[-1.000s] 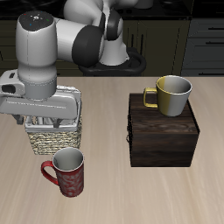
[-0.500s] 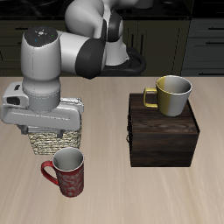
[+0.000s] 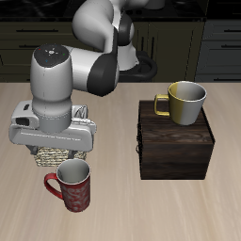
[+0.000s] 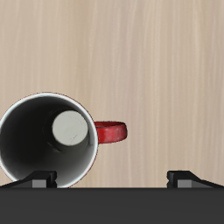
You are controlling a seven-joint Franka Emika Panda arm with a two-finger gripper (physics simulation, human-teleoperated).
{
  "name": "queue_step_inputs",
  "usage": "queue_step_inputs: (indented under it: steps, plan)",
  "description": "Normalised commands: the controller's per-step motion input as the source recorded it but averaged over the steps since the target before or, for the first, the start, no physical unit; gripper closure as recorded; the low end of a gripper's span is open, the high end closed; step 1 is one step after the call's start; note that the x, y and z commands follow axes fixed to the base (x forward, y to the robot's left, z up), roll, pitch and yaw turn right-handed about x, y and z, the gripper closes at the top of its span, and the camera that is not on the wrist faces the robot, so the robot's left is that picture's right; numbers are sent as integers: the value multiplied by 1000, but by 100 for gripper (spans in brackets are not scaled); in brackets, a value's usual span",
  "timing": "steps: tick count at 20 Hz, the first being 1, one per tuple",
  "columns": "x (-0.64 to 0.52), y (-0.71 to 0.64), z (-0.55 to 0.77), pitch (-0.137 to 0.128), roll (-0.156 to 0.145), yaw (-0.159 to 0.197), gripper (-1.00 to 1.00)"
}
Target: Place the red mug in the basket
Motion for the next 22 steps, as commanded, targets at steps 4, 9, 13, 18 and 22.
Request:
queue_step_inputs:
  steps: [4, 9, 13, 18, 22]
  plan:
    - [35, 150, -243, 31, 25, 2, -100]
    - [14, -29, -229, 36, 7, -20, -100]
    - [10, 13, -356, 47, 3, -3, -100]
    - [-31, 40, -355, 42, 1, 10, 100]
    - [-17, -22, -170, 17, -3, 10, 100]
